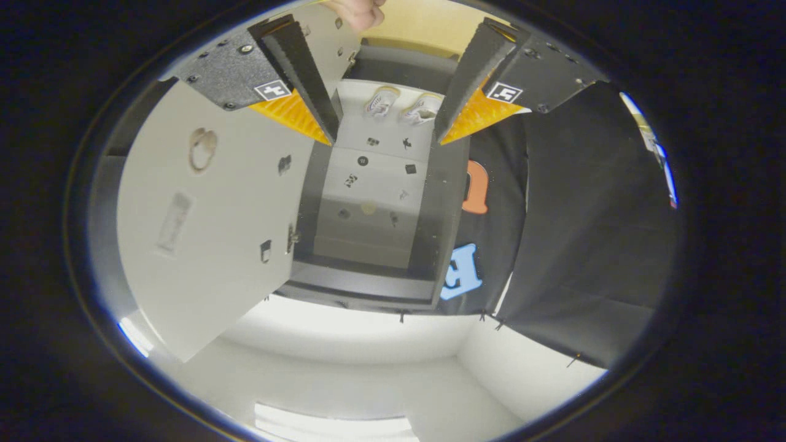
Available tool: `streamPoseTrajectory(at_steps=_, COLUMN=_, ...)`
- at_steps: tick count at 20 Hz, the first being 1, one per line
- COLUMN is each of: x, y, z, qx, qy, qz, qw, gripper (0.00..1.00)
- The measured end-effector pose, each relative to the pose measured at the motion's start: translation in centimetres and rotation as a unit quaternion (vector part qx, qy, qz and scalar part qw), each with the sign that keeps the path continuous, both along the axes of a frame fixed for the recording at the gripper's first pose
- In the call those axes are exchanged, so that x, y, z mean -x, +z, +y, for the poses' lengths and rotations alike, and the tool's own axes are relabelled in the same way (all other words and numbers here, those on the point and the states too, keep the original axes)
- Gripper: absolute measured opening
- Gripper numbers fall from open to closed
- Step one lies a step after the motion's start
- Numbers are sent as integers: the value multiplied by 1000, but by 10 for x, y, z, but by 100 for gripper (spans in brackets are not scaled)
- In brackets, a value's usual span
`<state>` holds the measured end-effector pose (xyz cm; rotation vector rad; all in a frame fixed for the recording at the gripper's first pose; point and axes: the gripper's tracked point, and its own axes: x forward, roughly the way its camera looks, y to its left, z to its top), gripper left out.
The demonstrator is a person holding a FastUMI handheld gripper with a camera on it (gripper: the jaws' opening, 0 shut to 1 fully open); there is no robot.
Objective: Open the shoe cabinet door, grab the shoes and put them into the shoe cabinet, then close the shoe cabinet door.
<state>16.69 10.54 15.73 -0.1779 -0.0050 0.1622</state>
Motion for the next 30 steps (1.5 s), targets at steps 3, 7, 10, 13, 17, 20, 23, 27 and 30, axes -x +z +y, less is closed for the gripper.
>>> streamPoseTrajectory(at_steps=3, x=35, y=0, z=-27, qx=-2, qy=1, qz=13, qw=1000, gripper=100)
streamPoseTrajectory(at_steps=7, x=90, y=-1, z=-61, qx=-16, qy=27, qz=17, qw=999, gripper=100)
streamPoseTrajectory(at_steps=10, x=127, y=2, z=-98, qx=-21, qy=30, qz=-7, qw=999, gripper=100)
streamPoseTrajectory(at_steps=13, x=152, y=-2, z=-138, qx=-14, qy=17, qz=-23, qw=999, gripper=100)
streamPoseTrajectory(at_steps=17, x=153, y=-17, z=-200, qx=-6, qy=-21, qz=-16, qw=1000, gripper=100)
streamPoseTrajectory(at_steps=20, x=133, y=-32, z=-245, qx=-19, qy=-45, qz=10, qw=999, gripper=100)
streamPoseTrajectory(at_steps=23, x=99, y=-44, z=-292, qx=-34, qy=-67, qz=31, qw=997, gripper=100)
streamPoseTrajectory(at_steps=27, x=47, y=-59, z=-346, qx=-66, qy=-104, qz=54, qw=991, gripper=100)
streamPoseTrajectory(at_steps=30, x=24, y=-68, z=-360, qx=-69, qy=-90, qz=59, qw=992, gripper=100)
